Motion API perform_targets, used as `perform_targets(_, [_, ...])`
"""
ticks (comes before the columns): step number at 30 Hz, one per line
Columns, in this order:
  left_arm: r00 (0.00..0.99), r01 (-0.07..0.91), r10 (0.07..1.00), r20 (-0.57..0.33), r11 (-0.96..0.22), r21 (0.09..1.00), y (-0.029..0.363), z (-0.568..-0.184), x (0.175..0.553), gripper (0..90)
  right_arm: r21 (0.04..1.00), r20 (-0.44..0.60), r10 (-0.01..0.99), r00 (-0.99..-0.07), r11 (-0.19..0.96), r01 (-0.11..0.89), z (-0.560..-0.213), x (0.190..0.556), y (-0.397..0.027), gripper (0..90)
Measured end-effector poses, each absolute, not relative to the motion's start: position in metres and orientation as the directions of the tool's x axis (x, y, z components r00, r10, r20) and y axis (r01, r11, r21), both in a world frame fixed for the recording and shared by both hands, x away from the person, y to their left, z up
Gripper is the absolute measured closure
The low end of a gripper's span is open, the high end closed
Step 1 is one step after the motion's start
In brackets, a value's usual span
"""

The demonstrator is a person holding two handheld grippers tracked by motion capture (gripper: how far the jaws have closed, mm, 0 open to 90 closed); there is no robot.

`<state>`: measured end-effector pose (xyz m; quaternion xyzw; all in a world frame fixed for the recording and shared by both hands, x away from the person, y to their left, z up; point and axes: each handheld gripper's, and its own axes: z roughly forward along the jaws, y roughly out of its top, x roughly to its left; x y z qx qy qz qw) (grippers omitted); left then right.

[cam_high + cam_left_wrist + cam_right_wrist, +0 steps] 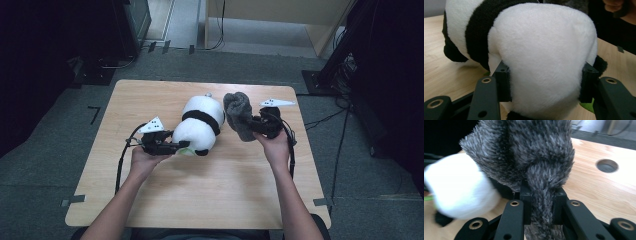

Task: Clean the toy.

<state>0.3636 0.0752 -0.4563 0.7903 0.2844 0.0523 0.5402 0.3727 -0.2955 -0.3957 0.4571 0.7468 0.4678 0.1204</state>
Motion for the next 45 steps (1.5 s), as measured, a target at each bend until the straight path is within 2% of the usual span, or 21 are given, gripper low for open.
perform_targets(7, [0.762, 0.424, 0.617, -0.199, -0.242, 0.873, 0.068, -0.457, 0.363, 44.2, 0.83, 0.245, 0.726, -0.643, 0.185, 0.525, -0.38, 0.359, -0.265, 76.0])
perform_targets(15, [0.74, 0.436, 0.643, -0.199, -0.233, 0.87, 0.064, -0.457, 0.36, 43.8, 0.839, 0.283, 0.623, -0.729, 0.207, 0.503, -0.373, 0.343, -0.232, 75.9])
perform_targets(19, [0.738, 0.419, 0.65, -0.183, -0.229, 0.879, 0.061, -0.453, 0.358, 43.6, 0.845, 0.252, 0.6, -0.759, 0.245, 0.475, -0.372, 0.335, -0.215, 75.6])
perform_targets(22, [0.733, 0.422, 0.654, -0.188, -0.22, 0.879, 0.059, -0.451, 0.357, 43.4, 0.846, 0.233, 0.602, -0.764, 0.262, 0.464, -0.375, 0.334, -0.209, 75.7])
perform_targets(25, [0.72, 0.452, 0.654, -0.232, -0.188, 0.872, 0.059, -0.45, 0.358, 43.2, 0.836, 0.231, 0.591, -0.773, 0.287, 0.469, -0.385, 0.334, -0.201, 75.7])
perform_targets(28, [0.72, 0.456, 0.653, -0.235, -0.19, 0.869, 0.059, -0.45, 0.359, 43.3, 0.824, 0.238, 0.584, -0.776, 0.302, 0.48, -0.392, 0.334, -0.195, 75.6])
perform_targets(34, [0.712, 0.453, 0.666, -0.223, -0.194, 0.87, 0.06, -0.447, 0.359, 43.3, 0.814, 0.186, 0.574, -0.797, 0.365, 0.453, -0.407, 0.33, -0.18, 75.6])
perform_targets(45, [0.677, 0.482, 0.685, -0.269, -0.137, 0.865, 0.075, -0.439, 0.363, 43.3, 0.794, 0.148, 0.548, -0.823, 0.43, 0.429, -0.43, 0.328, -0.165, 75.7])
